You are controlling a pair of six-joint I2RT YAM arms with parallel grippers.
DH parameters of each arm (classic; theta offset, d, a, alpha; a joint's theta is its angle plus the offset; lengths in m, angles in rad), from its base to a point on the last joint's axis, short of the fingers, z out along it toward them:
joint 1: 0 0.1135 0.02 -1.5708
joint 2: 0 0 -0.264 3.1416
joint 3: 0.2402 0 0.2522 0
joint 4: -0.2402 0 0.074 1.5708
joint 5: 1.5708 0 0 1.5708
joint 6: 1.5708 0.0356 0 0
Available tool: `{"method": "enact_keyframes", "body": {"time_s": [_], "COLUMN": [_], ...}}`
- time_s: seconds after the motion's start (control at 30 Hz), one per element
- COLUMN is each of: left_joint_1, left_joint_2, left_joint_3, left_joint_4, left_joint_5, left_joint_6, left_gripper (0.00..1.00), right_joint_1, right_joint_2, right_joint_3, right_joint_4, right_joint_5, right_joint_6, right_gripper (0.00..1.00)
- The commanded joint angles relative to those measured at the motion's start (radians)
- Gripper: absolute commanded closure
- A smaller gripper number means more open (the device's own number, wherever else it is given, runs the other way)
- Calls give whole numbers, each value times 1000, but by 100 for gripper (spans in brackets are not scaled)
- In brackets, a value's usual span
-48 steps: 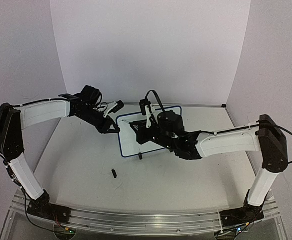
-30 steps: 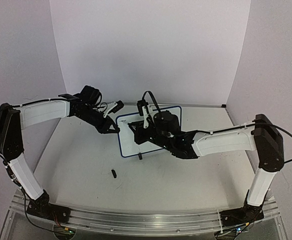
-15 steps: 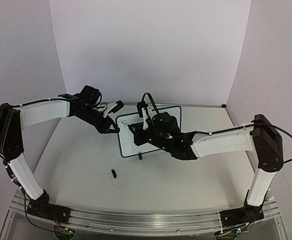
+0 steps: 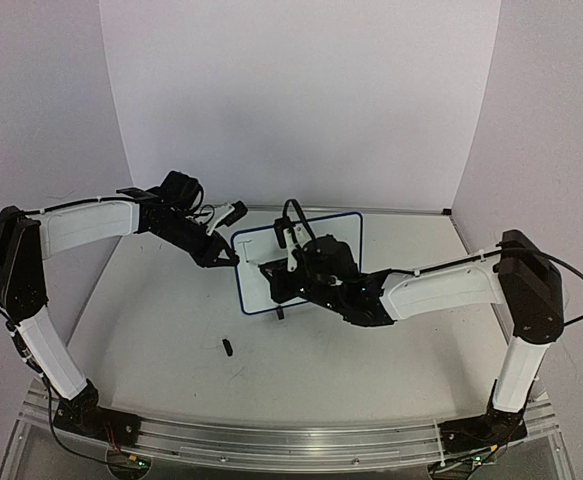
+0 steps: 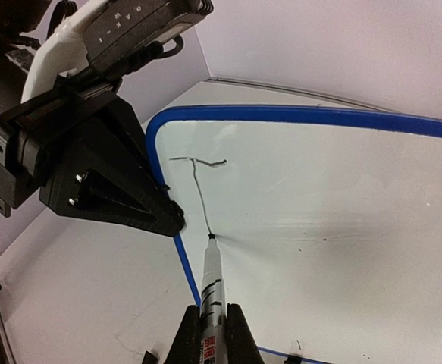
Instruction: Write a sentence on the whiteboard
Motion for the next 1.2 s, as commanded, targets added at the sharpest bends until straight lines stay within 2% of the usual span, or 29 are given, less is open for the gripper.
{"method": "enact_keyframes", "body": {"time_s": [0.0, 0.23, 1.17], "left_joint_1": [-3, -3, -12], "left_joint_2": [2, -2, 3], "left_joint_3": [4, 5, 4], "left_joint_4": [0, -1, -7], "left_joint_5": [-30, -32, -46], "left_joint_6": [17, 16, 25], "left_gripper": [100, 100, 100], "right_joint_1": [-5, -8, -50], "right_joint_2": [-50, -131, -25], "right_joint_3": [-39, -78, 19], "right_joint_4": [27, 49, 50], "right_joint_5": [-30, -46, -72], "right_joint_6": [-14, -15, -16], "right_gripper": [100, 100, 100]}}
